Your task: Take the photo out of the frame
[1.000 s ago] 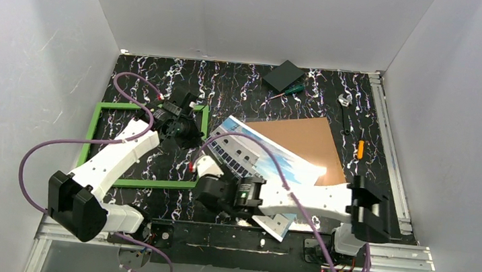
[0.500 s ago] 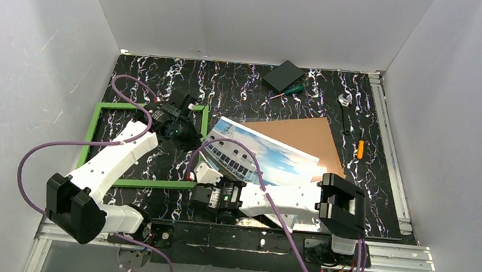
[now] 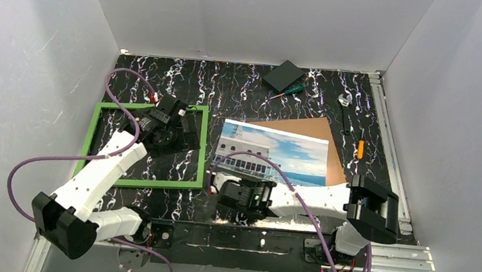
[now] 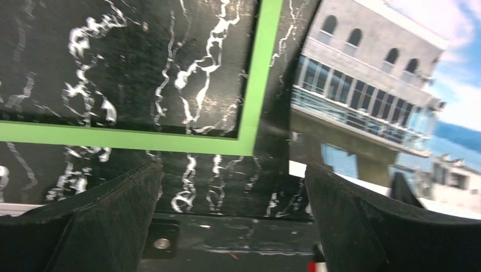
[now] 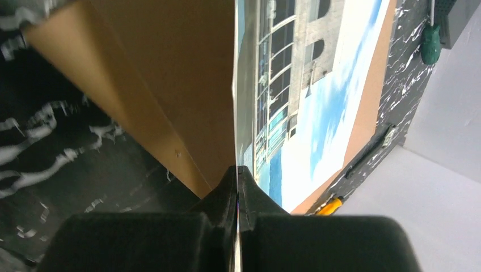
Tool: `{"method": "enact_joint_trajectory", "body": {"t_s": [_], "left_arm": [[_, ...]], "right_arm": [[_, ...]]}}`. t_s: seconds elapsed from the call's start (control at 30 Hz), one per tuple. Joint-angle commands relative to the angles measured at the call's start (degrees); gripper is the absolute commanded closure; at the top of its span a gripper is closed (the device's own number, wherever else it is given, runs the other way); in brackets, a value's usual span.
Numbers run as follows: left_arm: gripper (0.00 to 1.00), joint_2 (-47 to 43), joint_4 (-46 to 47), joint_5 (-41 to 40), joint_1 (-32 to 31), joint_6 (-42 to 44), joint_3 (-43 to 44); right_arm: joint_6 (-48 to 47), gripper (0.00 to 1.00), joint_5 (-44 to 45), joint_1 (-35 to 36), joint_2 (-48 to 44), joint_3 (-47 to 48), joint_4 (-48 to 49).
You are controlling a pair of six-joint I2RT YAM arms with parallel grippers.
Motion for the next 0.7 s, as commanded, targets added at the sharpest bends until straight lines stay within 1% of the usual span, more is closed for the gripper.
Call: {"method": "enact_joint_trajectory", "body": {"t_s": [0.0, 0.1, 0.17, 0.3, 0.43, 0.47, 0.6, 0.67], "left_arm": [[0.02, -3.3, -7.6, -7.2, 0.0, 12.3, 1.4], [0.02, -4.1, -6.9, -10.2, -1.6, 16.0, 1.3], [0.02, -4.5, -5.8, -11.9, -2.8, 17.9, 0.9], [0.02, -5.4, -3.6, -14.9, -5.1, 20.4, -0.8], [0.02, -5.9, -0.9, -16.9, -6.4, 21.4, -3.8], [0.02, -6.9, 1.3, -18.8, -7.3, 22.4, -6.7], [0.02, -7.6, 1.6, -20.2, -8.0, 23.1, -7.7], [0.02, -7.6, 1.8, -20.6, -8.1, 23.4, -7.5]], "right_arm": [[-11.9, 0.99, -4.1, -0.2, -4.9, -6.1, 3.6], [-16.4, 0.99, -3.8, -0.6, -7.7, -10.5, 7.2], [-17.9, 0.99, -4.6, -1.3, -8.6, -11.7, 8.4], [-21.3, 0.99, -2.2, -3.4, -6.8, -12.2, 12.4], [-24.2, 0.99, -1.6, -5.2, -2.6, -11.2, 14.8], [-25.2, 0.99, -1.4, -5.9, -2.2, -12.6, 16.5], [-24.9, 0.99, -1.6, -6.1, -3.7, -13.8, 16.7], [-25.0, 0.92, -1.7, -6.1, -4.3, -14.0, 16.8]]}}
